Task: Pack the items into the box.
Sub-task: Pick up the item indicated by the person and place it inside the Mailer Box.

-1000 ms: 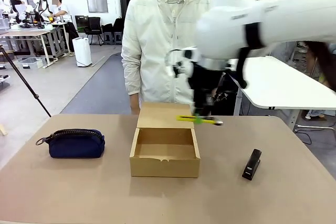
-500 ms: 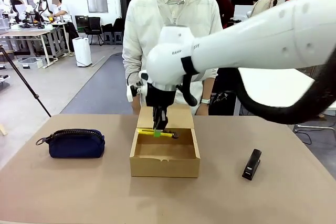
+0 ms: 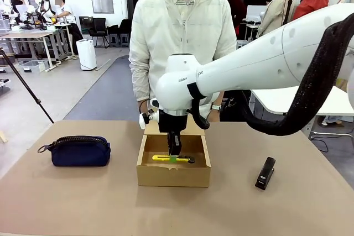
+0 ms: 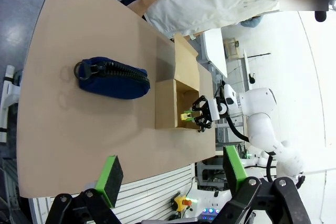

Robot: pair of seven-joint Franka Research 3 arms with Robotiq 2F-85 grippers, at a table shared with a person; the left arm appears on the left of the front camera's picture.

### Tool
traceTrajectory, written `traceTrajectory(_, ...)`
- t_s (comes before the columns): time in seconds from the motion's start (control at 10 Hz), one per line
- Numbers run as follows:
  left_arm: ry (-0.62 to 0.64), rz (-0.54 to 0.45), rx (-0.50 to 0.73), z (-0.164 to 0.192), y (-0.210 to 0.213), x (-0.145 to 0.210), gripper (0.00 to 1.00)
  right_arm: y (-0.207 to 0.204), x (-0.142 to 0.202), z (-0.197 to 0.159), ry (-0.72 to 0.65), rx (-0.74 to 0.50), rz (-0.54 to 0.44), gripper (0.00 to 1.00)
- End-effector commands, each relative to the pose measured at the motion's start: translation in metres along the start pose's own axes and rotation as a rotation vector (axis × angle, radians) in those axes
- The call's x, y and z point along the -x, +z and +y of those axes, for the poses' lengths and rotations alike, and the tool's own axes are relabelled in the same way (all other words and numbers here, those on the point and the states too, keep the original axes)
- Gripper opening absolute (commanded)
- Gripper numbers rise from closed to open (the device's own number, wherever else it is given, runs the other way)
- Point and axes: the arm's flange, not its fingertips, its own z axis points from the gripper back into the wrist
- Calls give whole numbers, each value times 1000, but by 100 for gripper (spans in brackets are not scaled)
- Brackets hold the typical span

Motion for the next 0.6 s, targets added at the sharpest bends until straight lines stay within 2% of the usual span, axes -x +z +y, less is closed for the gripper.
traceTrajectory(0.0, -11, -3, 22, 0, 1, -1, 100, -7, 2, -1, -38, 29, 30, 0)
traceTrajectory(0.2, -11, -3, 22, 0, 1, -1, 100, -7, 3, -2, -54, 34, 30, 0)
traceTrajectory(0.3, -11, -3, 22, 0, 1, -1, 100, -6, 4, -2, -49, 7, -9, 40)
traceTrajectory(0.4, -11, -3, 22, 0, 1, -1, 100, -6, 5, -2, -52, 6, -8, 100)
traceTrajectory(0.5, -11, -3, 22, 0, 1, -1, 100, -6, 7, -2, -62, 17, -3, 100)
